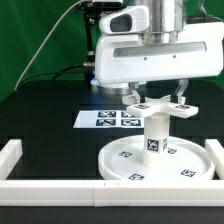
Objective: Assemble round table
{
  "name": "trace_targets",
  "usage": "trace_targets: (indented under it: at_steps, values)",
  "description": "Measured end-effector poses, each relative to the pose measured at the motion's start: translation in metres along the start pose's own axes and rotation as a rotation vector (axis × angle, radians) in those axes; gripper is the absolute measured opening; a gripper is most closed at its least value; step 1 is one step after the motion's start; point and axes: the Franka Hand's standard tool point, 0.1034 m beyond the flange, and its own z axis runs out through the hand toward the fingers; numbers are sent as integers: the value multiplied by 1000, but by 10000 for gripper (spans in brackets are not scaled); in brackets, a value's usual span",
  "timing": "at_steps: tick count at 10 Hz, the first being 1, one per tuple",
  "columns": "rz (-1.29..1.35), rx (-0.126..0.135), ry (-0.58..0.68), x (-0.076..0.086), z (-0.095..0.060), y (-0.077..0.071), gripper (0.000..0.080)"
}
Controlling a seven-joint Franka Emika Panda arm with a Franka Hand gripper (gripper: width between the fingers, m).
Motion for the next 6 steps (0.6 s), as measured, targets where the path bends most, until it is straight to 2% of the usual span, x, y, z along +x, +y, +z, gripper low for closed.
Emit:
trace_targets:
  at_steps: [3,6]
  values:
    - [159,4,0,0,0,2,437]
    - [677,26,6,1,1,1,439]
